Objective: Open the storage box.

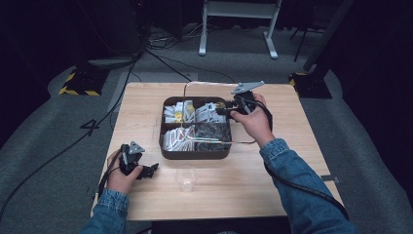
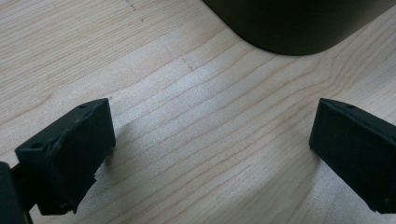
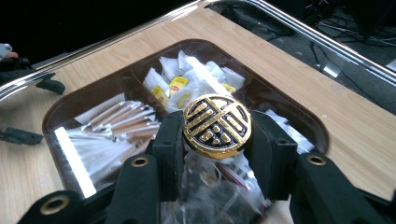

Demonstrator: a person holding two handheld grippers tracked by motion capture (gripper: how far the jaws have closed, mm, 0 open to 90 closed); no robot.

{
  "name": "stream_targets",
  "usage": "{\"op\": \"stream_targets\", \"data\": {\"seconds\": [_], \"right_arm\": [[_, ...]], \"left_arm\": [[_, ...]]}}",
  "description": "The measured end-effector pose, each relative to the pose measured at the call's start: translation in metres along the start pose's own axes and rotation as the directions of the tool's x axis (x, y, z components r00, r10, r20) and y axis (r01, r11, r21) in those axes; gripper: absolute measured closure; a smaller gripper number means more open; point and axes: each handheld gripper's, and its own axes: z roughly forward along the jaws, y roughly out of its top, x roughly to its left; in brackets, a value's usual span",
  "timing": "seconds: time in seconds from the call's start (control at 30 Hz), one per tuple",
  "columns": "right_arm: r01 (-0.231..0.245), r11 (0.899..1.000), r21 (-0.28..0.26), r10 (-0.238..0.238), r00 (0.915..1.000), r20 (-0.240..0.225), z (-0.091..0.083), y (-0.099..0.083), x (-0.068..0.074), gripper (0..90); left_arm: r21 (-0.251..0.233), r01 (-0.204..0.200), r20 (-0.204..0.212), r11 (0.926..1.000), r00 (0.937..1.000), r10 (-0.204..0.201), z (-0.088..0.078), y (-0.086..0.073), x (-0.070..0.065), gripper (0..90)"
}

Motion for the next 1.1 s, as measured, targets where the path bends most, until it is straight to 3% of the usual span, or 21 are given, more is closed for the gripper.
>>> {"op": "stream_targets", "data": {"seconds": [0.23,0.47,1.1], "right_arm": [[-0.011,1.0,0.001,0.011,0.9998,0.017,-0.026,-0.006,-0.012,58.7],[-0.028,1.0,-0.003,0.028,0.9974,0.066,-0.056,-0.021,-0.029,58.7],[-0.114,0.993,-0.009,0.114,0.9806,0.16,-0.094,-0.062,-0.07,58.7]], "left_arm": [[0.001,-0.001,0.003,1.0,1.0,0.001,0.0,0.0,0.0,0.4],[0.002,-0.003,0.001,1.0,1.0,0.003,0.0,0.0,0.0,0.3],[0.002,-0.004,0.0,1.0,1.0,0.004,0.0,0.0,0.0,0.2]]}}
